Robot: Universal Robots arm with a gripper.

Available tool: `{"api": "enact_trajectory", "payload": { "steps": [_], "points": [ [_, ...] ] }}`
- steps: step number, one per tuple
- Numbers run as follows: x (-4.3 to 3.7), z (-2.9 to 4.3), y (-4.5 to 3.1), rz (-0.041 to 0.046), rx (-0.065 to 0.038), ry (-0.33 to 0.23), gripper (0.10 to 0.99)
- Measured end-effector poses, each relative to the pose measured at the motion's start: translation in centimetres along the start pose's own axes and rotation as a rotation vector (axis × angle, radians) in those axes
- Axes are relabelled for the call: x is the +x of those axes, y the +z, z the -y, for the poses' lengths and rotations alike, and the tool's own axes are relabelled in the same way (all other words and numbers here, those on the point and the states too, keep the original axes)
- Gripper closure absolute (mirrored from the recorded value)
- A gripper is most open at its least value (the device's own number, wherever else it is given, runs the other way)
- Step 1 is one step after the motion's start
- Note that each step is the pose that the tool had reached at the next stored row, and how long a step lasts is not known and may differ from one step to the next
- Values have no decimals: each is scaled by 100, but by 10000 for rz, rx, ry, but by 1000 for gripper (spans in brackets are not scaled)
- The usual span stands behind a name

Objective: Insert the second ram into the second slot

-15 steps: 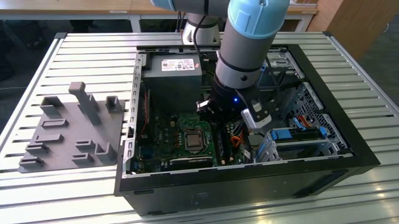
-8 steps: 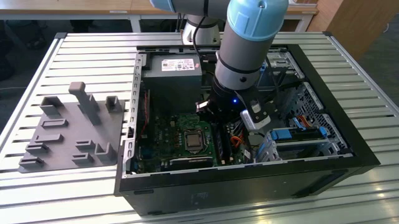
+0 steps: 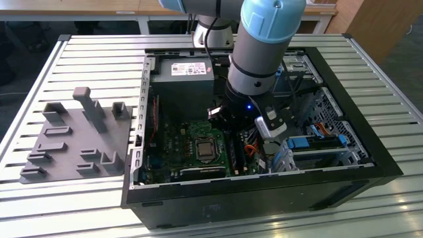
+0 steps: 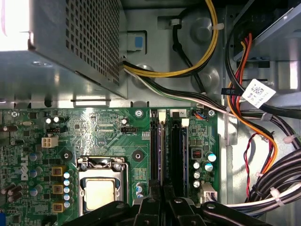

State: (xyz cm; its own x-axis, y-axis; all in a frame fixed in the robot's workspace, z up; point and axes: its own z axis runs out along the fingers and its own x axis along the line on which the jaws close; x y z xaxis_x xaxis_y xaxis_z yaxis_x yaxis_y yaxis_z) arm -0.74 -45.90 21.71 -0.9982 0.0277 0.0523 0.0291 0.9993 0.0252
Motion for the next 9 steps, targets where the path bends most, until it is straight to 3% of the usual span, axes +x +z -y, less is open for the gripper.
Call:
{"api": "enact_trajectory", "payload": {
  "steps": [9],
  "points": [
    [-15, -2, -64, -19, -1, 0, 949]
  ]
}}
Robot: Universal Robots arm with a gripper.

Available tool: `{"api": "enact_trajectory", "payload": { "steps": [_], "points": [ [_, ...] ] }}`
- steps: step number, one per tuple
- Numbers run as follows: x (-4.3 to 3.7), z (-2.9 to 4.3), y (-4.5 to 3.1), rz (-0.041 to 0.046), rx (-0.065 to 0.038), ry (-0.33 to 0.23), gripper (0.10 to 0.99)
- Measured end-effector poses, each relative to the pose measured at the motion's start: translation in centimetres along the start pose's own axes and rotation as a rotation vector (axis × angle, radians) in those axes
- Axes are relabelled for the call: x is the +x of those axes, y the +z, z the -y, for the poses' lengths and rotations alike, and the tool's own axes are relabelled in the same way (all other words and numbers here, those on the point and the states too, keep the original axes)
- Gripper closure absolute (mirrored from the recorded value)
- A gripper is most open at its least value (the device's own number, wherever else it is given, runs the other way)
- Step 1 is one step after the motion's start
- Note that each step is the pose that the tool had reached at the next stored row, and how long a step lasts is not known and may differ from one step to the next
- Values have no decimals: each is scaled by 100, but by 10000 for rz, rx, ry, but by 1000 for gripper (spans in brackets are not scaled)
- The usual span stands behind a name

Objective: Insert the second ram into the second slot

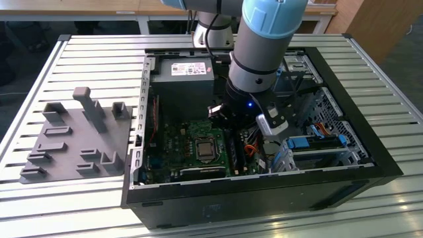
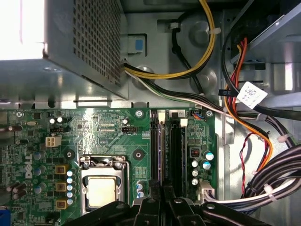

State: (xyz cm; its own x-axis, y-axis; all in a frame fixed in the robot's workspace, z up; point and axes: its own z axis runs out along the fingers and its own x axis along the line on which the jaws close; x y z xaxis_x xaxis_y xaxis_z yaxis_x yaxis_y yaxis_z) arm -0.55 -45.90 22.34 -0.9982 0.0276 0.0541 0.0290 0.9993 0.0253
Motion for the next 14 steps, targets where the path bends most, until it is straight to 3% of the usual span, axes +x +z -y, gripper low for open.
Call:
{"api": "enact_trajectory", "payload": {
  "steps": [14],
  "points": [
    [-15, 10, 31, -33, 8, -102, 949]
  ]
}}
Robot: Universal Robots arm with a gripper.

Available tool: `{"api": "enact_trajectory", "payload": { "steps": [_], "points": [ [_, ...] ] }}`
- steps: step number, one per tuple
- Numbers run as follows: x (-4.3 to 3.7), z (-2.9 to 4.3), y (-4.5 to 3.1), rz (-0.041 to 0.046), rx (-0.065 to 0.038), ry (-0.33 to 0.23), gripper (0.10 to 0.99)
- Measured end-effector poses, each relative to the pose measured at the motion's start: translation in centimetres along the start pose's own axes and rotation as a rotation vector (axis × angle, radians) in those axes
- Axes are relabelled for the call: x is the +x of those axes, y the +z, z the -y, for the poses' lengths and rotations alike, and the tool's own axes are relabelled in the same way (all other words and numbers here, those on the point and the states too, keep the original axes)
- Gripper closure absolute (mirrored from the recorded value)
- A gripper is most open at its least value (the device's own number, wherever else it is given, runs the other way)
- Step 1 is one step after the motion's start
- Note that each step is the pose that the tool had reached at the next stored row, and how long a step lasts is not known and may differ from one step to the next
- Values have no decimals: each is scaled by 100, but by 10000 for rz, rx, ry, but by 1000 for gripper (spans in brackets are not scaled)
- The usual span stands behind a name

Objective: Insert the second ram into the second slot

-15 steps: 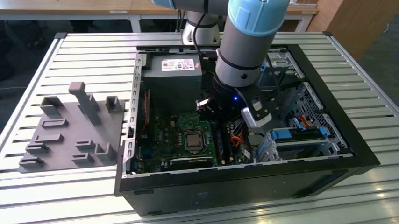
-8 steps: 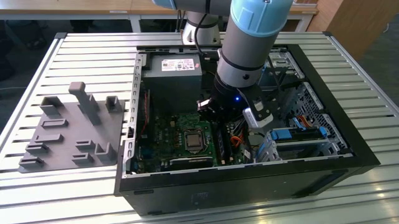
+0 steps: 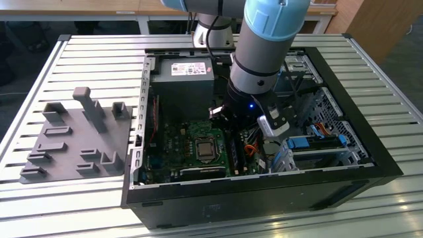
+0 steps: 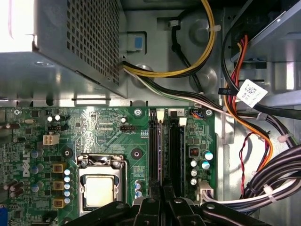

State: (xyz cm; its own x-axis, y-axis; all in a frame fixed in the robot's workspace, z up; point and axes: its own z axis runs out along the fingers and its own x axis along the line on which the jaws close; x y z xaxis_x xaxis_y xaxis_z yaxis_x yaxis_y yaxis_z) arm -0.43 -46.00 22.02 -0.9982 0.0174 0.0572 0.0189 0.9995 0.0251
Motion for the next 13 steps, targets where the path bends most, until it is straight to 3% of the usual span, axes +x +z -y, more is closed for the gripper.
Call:
{"api": "enact_trajectory", "payload": {
  "steps": [13],
  "points": [
    [-2, 2, 44, -13, 7, -60, 949]
  ]
}}
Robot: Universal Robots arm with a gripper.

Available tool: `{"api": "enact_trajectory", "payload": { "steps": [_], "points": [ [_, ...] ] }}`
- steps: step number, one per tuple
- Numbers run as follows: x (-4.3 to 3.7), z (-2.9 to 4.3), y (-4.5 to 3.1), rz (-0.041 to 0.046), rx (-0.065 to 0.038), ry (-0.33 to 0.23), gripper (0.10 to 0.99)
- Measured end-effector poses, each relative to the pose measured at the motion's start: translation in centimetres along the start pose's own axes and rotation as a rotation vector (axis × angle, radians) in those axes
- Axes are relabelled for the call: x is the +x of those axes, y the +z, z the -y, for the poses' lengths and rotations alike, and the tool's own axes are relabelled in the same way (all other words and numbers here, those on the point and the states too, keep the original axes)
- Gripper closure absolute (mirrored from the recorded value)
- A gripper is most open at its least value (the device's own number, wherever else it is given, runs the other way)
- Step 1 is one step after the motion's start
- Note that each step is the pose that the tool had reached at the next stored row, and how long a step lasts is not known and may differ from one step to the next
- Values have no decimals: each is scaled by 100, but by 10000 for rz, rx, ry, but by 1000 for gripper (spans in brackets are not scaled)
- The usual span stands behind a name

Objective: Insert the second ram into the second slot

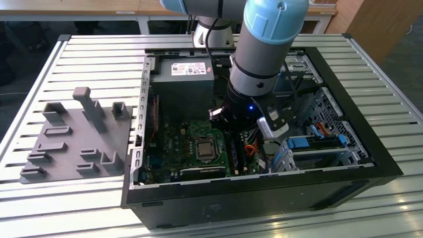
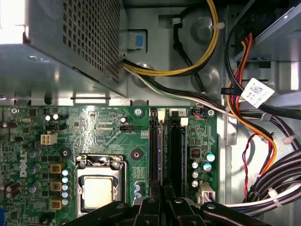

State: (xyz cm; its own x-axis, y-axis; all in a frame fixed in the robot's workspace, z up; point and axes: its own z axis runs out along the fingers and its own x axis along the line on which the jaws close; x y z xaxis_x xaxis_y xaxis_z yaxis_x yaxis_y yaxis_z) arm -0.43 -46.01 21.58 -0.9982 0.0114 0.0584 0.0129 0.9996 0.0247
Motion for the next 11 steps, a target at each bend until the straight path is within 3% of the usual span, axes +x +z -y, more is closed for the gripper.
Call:
{"api": "enact_trajectory", "payload": {
  "steps": [11],
  "points": [
    [1, 0, 1, -37, 126, 10, 949]
  ]
}}
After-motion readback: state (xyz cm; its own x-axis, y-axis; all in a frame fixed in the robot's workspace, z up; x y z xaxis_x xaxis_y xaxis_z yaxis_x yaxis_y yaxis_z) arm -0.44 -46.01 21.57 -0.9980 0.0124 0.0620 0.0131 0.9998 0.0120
